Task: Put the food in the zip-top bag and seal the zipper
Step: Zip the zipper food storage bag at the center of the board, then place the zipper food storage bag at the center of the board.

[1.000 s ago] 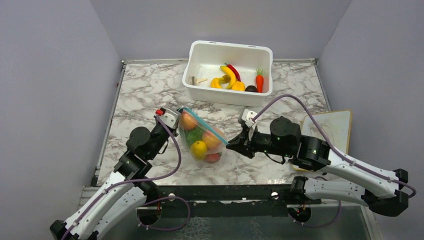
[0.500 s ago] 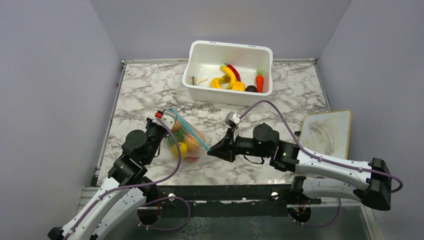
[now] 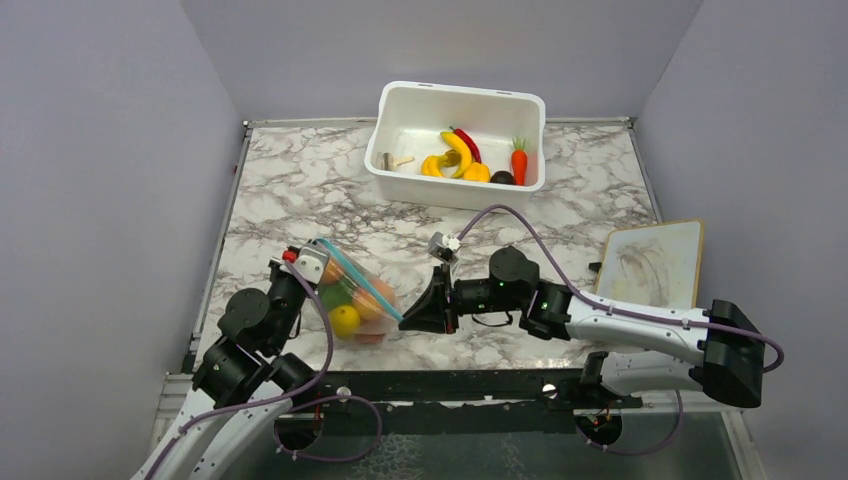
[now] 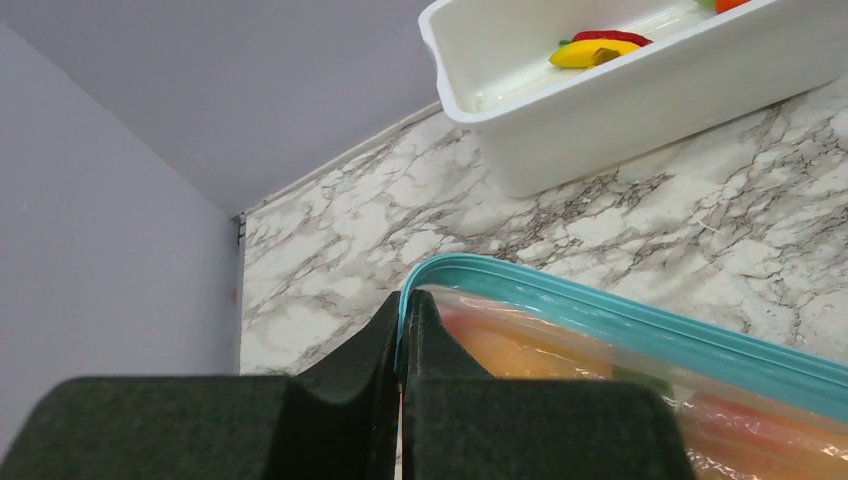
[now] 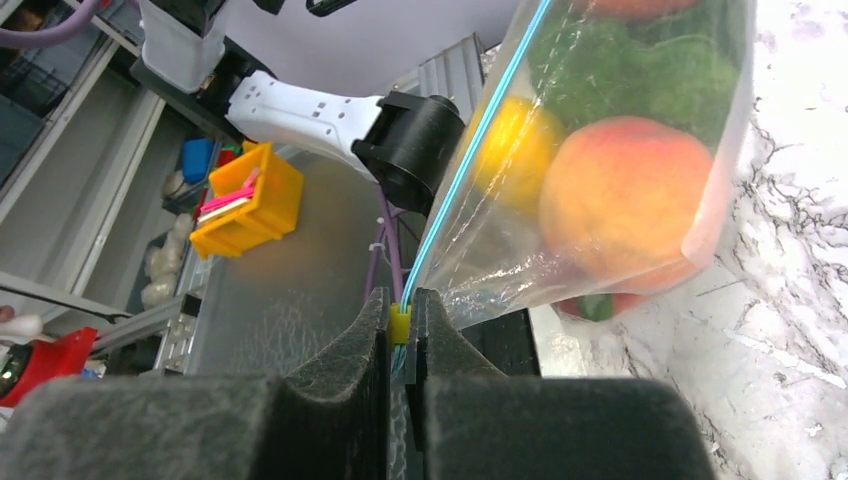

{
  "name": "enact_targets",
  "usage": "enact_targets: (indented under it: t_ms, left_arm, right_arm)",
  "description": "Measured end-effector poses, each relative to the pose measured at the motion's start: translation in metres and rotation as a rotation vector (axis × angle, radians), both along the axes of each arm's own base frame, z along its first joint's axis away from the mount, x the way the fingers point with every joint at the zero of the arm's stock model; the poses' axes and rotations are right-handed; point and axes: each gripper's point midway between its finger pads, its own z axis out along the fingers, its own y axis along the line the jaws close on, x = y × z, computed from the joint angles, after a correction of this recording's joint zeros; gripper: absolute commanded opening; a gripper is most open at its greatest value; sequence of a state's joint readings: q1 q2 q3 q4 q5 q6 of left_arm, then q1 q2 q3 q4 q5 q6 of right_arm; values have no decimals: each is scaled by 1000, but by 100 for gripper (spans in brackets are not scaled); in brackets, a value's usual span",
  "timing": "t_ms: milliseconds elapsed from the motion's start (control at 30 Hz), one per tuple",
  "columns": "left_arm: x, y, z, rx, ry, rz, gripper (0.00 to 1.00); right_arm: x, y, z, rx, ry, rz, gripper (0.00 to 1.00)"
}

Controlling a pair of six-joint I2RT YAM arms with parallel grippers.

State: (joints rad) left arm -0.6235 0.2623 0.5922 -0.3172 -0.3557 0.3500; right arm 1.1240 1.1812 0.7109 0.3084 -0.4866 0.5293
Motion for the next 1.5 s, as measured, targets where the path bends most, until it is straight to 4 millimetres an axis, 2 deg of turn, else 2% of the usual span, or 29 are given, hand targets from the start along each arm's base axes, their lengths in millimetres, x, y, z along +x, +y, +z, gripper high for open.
enact_targets:
  t_ms: [100, 233, 367, 500, 600, 633, 667, 700, 800, 933, 1200, 1333, 1500]
  left_arm:
    - [-3, 2, -5, -14, -2, 1, 0]
    - [8, -2, -27, 31, 75, 18, 7]
    - [26, -15, -47, 84, 172, 17, 25]
    - [41, -28, -46, 48, 198, 11, 46]
    - [44, -36, -44, -3, 206, -3, 56]
    - [44, -39, -43, -19, 210, -8, 61]
    - [45, -41, -40, -38, 212, -13, 92]
    - [45, -44, -37, -54, 214, -21, 98]
    - [46, -51, -26, -105, 212, -41, 99]
    - [45, -56, -12, -162, 198, -62, 99]
    - [42, -58, -4, -223, 181, -70, 99]
    - [38, -59, -3, -265, 179, -79, 99]
    - [32, -66, -5, -296, 189, -129, 99]
  right_arm:
    - [2, 0, -3, -12, 5, -14, 1]
    - [15, 3, -25, -142, 41, -87, 1]
    - [32, -5, -59, -278, 86, -213, 1]
    - [49, -22, -80, -346, 120, -356, 1]
    - [60, -41, -93, -384, 136, -467, 2]
    - [64, -46, -95, -391, 136, -500, 2]
    - [67, -51, -97, -397, 133, -529, 2]
    - [70, -56, -99, -404, 132, -558, 2]
    - [78, -69, -105, -431, 124, -630, 4]
    - [84, -79, -108, -448, 117, -690, 13]
    - [97, -98, -115, -493, 101, -808, 15]
    - [103, -110, -112, -501, 88, -872, 30]
    - [106, -122, -106, -503, 82, -921, 62]
